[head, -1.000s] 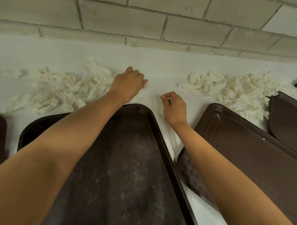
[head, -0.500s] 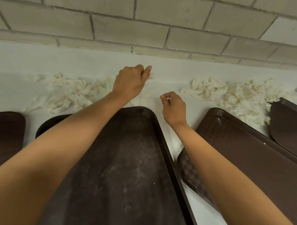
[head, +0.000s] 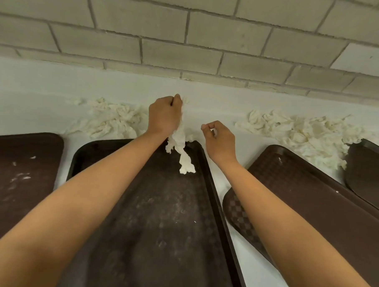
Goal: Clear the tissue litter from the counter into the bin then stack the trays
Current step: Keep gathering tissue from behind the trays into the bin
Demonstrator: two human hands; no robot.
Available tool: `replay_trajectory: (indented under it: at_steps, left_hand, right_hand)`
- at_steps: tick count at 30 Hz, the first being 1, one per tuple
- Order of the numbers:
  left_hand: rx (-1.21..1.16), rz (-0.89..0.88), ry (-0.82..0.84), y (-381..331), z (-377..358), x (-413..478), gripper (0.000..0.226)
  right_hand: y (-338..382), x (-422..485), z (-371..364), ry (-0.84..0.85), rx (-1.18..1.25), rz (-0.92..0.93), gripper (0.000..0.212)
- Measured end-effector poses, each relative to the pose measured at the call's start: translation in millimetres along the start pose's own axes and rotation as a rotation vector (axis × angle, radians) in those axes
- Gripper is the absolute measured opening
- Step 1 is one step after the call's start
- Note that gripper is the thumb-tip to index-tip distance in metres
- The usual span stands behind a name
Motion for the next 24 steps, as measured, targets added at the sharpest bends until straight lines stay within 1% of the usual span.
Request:
replay_trajectory:
  at_steps: [9,12,17,24]
  left_hand:
    - [-0.104,0.104,-0.025,-15.3,5.2,-53.8,0.051]
    - [-0.145,0.133,-0.02,-22.9,10.1,-71.1,0.05]
    - [-0.283,0.188,-0.015,-31.6,17.0,-99.6,0.049]
    - [-0.306,0.185,0.022,-44.7,28.3,-160.0,0.048]
  right_hand:
    - [-1.7,-32.7,11.5,0.066,0.017,0.006,0.024]
    - [-1.5,-46.9,17.3,0.058,0.013,0.035,0.024]
    - [-0.3,-74.6,30.8,0.015,0.031,0.069,0.026]
    - [-6.6,-136.7,53.6,-0.01,0.075,0.03,0.026]
Point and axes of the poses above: each hand's wrist, its own x-axis towards the middle knuckle, its own z-axis out of the back of the hand, y = z × x, the point moved 4 cm from there along x, towards the middle knuckle, and after that the axes turned 7 degrees about -z, right-handed, at the moved point
